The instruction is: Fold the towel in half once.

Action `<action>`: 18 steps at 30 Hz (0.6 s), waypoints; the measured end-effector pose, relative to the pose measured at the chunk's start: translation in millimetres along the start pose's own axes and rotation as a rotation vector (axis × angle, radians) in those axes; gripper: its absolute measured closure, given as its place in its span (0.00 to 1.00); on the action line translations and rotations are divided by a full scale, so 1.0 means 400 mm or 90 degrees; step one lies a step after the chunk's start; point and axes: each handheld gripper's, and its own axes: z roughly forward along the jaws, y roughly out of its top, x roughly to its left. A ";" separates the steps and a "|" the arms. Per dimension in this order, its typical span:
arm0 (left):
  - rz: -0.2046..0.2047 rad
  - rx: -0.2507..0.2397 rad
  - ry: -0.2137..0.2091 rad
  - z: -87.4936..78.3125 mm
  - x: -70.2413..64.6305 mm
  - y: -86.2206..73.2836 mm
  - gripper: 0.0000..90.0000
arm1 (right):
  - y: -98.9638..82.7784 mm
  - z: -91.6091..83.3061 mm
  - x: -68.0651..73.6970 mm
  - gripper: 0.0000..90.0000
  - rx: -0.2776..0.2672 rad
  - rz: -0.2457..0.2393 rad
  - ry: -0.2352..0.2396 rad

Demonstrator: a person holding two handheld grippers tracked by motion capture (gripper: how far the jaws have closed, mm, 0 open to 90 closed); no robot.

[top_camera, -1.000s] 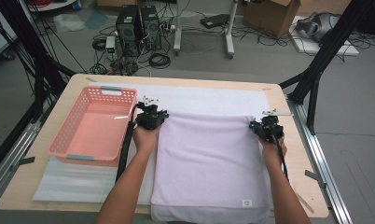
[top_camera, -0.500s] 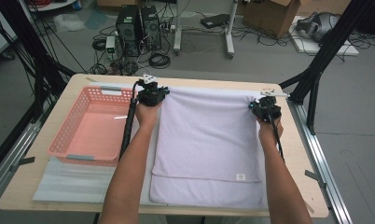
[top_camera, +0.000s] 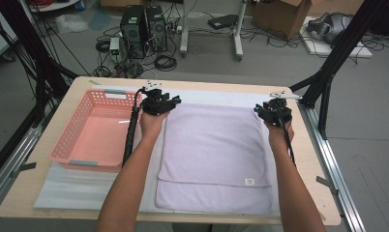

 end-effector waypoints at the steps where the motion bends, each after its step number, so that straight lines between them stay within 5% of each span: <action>1: 0.003 -0.006 -0.001 -0.005 -0.004 -0.004 0.54 | 0.000 -0.006 -0.001 0.69 0.005 0.002 0.006; 11: 0.004 0.012 -0.026 -0.045 -0.039 -0.059 0.50 | -0.063 -0.064 -0.030 0.69 0.047 0.021 0.042; 12: 0.015 0.030 -0.031 -0.050 -0.045 -0.064 0.49 | -0.073 -0.069 -0.031 0.70 0.050 0.019 0.046; 18: 0.043 0.016 -0.040 -0.092 -0.081 -0.106 0.51 | -0.122 -0.103 -0.033 0.70 0.073 0.024 0.060</action>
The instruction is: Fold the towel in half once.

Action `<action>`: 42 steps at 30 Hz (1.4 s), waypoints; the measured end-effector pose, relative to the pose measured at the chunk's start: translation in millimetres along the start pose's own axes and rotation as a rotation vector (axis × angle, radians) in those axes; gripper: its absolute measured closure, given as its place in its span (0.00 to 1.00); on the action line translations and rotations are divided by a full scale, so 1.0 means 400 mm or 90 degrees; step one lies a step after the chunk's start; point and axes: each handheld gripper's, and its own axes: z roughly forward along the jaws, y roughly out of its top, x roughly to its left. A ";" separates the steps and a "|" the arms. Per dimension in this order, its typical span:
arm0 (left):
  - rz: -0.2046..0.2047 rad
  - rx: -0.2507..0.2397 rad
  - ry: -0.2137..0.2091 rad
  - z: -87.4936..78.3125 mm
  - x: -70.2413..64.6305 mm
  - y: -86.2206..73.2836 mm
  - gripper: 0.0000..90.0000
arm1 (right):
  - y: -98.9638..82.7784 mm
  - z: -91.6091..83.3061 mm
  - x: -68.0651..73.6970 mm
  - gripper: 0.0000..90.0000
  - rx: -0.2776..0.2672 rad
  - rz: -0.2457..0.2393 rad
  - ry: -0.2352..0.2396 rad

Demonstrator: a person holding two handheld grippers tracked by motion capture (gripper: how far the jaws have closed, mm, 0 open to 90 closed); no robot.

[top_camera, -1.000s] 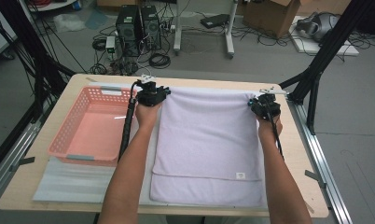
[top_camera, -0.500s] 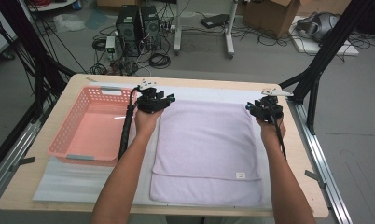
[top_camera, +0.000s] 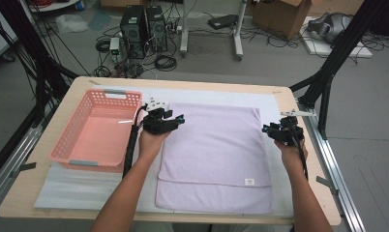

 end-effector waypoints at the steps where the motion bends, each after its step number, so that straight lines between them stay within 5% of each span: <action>1: 0.001 0.000 -0.003 -0.006 -0.004 -0.004 0.51 | -0.008 -0.010 0.007 0.69 -0.004 -0.004 0.001; 14: 0.003 -0.002 -0.040 -0.123 -0.080 -0.098 0.51 | -0.143 -0.107 0.082 0.70 -0.004 -0.022 0.029; 22: 0.014 0.033 -0.052 -0.198 -0.099 -0.169 0.56 | -0.242 -0.178 0.131 0.69 -0.001 -0.048 0.043; 34: 0.007 0.076 -0.034 -0.289 -0.095 -0.267 0.62 | -0.293 -0.231 0.155 0.69 -0.007 -0.048 0.045; 42: -0.007 0.088 -0.048 -0.306 -0.094 -0.270 0.66 | -0.303 -0.252 0.171 0.67 -0.008 -0.050 0.042</action>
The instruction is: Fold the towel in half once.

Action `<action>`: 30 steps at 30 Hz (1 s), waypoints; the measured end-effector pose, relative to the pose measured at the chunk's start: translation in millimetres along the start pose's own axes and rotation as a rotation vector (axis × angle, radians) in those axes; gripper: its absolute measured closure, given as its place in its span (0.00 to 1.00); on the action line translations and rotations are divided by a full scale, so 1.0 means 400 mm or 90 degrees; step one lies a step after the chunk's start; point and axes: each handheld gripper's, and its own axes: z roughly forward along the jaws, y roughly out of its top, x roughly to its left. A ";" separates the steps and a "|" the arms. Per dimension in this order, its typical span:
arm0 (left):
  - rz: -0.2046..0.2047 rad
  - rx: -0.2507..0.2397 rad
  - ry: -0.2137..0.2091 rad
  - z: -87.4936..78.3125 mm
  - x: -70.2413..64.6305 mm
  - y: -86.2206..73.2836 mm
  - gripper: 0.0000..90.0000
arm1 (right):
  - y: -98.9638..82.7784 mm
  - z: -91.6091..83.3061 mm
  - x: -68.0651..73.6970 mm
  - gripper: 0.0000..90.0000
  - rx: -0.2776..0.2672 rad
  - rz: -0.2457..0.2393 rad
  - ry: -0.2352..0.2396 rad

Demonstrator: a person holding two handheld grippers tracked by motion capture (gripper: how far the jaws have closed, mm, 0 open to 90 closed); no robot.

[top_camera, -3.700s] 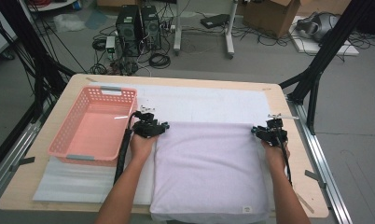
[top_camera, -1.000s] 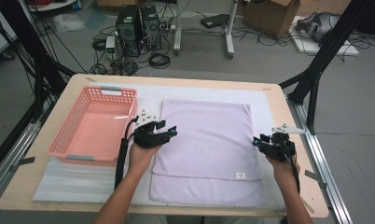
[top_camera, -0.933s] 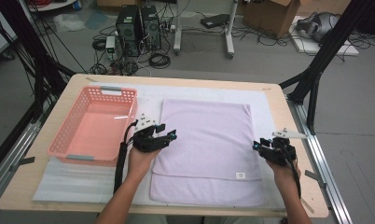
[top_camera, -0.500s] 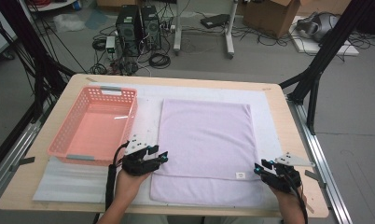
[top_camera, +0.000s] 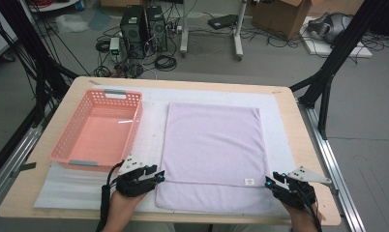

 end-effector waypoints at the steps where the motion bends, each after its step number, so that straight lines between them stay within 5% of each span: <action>1: -0.005 0.003 -0.002 0.002 -0.001 -0.001 0.67 | 0.000 0.002 -0.001 0.67 0.003 -0.002 -0.001; 5: -0.010 0.028 -0.002 0.014 -0.005 -0.008 0.72 | -0.003 0.007 -0.001 0.67 0.013 -0.006 -0.002; 10: 0.018 0.040 0.022 0.020 -0.016 -0.009 0.79 | -0.002 0.007 -0.004 0.67 0.008 -0.007 0.002; 15: 0.028 0.026 0.049 0.017 -0.025 -0.011 0.93 | -0.002 0.008 -0.004 0.67 0.010 -0.004 0.003; 30: 0.035 0.009 0.028 0.018 -0.031 -0.004 0.97 | 0.000 0.015 -0.007 0.66 0.005 0.006 0.004</action>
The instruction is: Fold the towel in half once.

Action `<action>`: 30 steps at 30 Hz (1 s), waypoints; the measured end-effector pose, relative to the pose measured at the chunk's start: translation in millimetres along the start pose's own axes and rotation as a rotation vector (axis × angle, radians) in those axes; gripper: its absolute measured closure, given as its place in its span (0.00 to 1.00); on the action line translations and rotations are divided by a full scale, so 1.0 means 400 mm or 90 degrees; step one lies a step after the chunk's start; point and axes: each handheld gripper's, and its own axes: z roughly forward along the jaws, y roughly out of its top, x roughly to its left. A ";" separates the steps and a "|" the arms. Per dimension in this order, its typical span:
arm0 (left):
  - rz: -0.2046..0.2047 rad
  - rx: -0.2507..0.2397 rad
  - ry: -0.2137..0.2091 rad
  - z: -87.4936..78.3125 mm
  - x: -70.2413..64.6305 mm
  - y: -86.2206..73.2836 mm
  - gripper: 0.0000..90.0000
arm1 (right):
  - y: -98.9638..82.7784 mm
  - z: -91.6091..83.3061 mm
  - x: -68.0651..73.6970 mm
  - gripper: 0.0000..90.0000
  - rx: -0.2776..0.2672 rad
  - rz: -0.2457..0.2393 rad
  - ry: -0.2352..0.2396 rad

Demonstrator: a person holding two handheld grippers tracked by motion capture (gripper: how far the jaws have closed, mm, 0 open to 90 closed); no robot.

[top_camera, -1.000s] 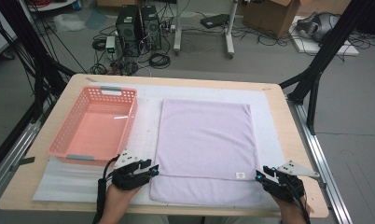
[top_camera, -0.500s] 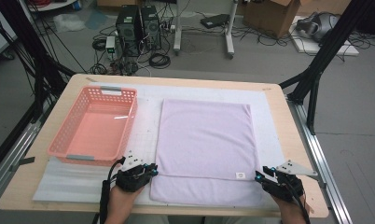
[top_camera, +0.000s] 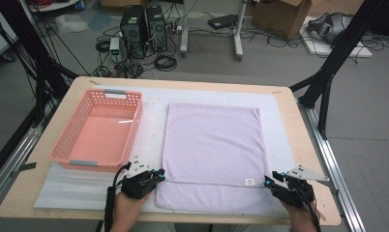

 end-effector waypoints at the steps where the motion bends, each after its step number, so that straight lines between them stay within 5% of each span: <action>1: 0.000 -0.001 -0.001 0.000 0.000 0.001 0.97 | 0.000 0.000 0.001 0.66 0.001 0.001 0.001; 9: -0.024 -0.006 -0.008 -0.007 0.006 0.003 0.98 | 0.000 -0.004 -0.015 0.71 0.003 0.020 -0.013; 15: -0.040 -0.012 -0.016 -0.010 0.011 0.002 0.98 | -0.011 0.036 -0.012 0.77 0.060 0.023 -0.009; 19: -0.050 -0.017 -0.025 -0.012 0.014 0.001 0.98 | -0.010 0.036 -0.016 0.95 0.058 0.033 -0.003; 30: -0.074 -0.046 -0.055 -0.032 0.025 0.008 0.98 | -0.005 0.015 -0.010 0.96 0.048 0.021 -0.014</action>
